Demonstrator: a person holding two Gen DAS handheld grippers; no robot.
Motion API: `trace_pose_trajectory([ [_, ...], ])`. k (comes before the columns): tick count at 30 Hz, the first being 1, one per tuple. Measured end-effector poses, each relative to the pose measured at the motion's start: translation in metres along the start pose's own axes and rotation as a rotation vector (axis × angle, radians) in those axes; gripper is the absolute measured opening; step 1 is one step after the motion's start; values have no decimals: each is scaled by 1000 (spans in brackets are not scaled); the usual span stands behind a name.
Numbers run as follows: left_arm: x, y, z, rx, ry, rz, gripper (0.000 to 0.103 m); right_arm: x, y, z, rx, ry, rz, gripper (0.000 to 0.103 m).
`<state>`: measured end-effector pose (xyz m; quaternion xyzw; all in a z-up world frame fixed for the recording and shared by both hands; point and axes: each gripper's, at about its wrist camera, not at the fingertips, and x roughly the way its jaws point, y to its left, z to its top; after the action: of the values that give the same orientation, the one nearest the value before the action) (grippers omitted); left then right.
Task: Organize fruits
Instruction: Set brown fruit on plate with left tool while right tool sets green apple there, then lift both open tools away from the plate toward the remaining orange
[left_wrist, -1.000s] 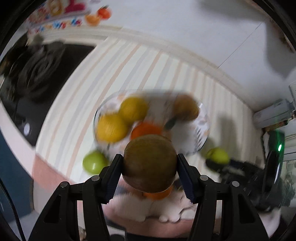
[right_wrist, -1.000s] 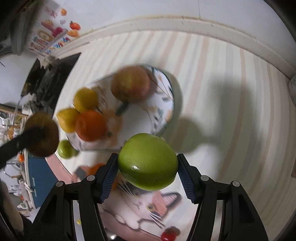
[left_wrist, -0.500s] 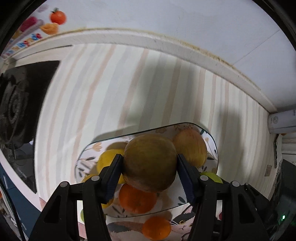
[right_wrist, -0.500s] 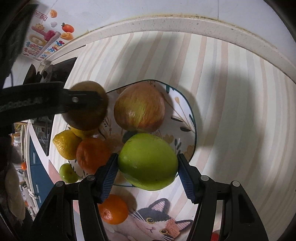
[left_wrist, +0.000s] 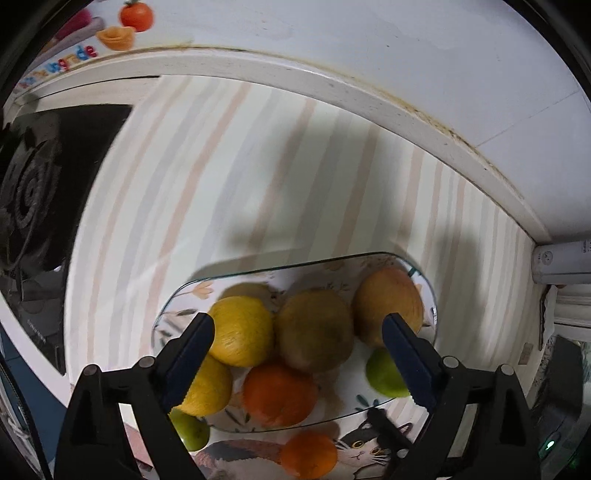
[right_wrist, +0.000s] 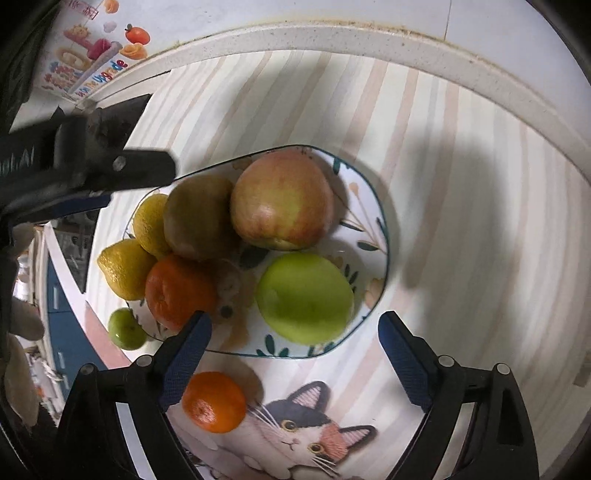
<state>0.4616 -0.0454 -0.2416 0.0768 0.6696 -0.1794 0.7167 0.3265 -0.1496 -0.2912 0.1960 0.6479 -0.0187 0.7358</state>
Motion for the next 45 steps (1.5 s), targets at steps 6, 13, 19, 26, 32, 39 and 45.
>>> trace_pose_trajectory([
  [6,-11,20,-27,-33,-31,41,93,-14,3,-10,-38,-17,-70,94],
  [13,-20,35,-70,-78,-26,98,93,-33,5,-21,-76,-27,-90,94],
  [19,-37,42,-103,-116,-86,126,93,-47,11,-38,-113,-39,-84,94],
  [26,-58,39,-139,-132,-159,139,93,-71,23,-58,-159,-76,-82,94],
  [32,-87,32,-166,-130,-232,147,93,-97,31,-76,-193,-109,-72,94],
  [39,-119,21,-194,-115,-276,134,93,-129,35,-101,-226,-134,-66,94],
  [45,-144,14,-213,-119,-310,122,93,-162,37,-121,-242,-180,-55,94],
])
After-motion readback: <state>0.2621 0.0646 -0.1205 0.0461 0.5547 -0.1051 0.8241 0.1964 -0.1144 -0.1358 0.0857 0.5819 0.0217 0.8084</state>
